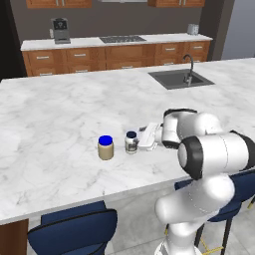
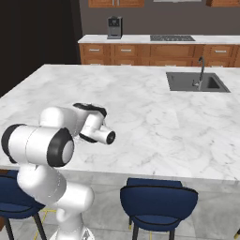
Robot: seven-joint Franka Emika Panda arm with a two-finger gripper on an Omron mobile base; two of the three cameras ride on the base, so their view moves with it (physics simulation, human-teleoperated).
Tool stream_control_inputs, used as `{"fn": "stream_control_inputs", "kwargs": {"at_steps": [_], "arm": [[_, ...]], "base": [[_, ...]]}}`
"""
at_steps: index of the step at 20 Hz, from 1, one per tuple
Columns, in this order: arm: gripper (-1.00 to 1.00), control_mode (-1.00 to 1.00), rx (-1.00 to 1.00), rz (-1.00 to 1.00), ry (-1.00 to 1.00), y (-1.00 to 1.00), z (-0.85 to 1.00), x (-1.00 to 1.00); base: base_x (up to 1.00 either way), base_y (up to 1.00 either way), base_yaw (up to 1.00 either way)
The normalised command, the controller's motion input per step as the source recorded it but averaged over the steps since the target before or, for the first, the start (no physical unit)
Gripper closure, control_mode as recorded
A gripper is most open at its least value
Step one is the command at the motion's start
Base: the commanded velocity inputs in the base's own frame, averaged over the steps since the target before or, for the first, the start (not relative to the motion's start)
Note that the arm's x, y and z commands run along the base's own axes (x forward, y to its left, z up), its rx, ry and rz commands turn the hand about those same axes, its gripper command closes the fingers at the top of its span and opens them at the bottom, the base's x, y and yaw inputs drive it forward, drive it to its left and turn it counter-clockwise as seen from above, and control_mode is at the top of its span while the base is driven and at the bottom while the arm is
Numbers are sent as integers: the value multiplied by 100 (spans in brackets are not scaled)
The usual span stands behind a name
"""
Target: The dining table condiment station is running low on mayonnaise. Refill the condiment station by opening the cabinet and taking the mayonnaise from the cabinet and placing it on the dining table.
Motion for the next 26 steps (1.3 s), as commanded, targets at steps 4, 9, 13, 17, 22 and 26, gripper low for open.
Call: {"fn": "stream_control_inputs", "kwargs": {"at_steps": [4,9,13,17,22,26], "arm": [[-100,-100,0,0,-30,-23,100,-50],[-100,-100,-6,0,-20,-16,100,-70],[-100,-100,-14,4,-21,0,100,-90],[-100,-100,-19,5,-18,0,100,-98],[-100,-100,-20,4,-12,0,95,-100],[-100,-100,-19,0,0,0,82,-91]], "base": [[0,0,0],[0,0,0],[0,0,0],[0,0,0],[0,0,0],[0,0,0]]}}
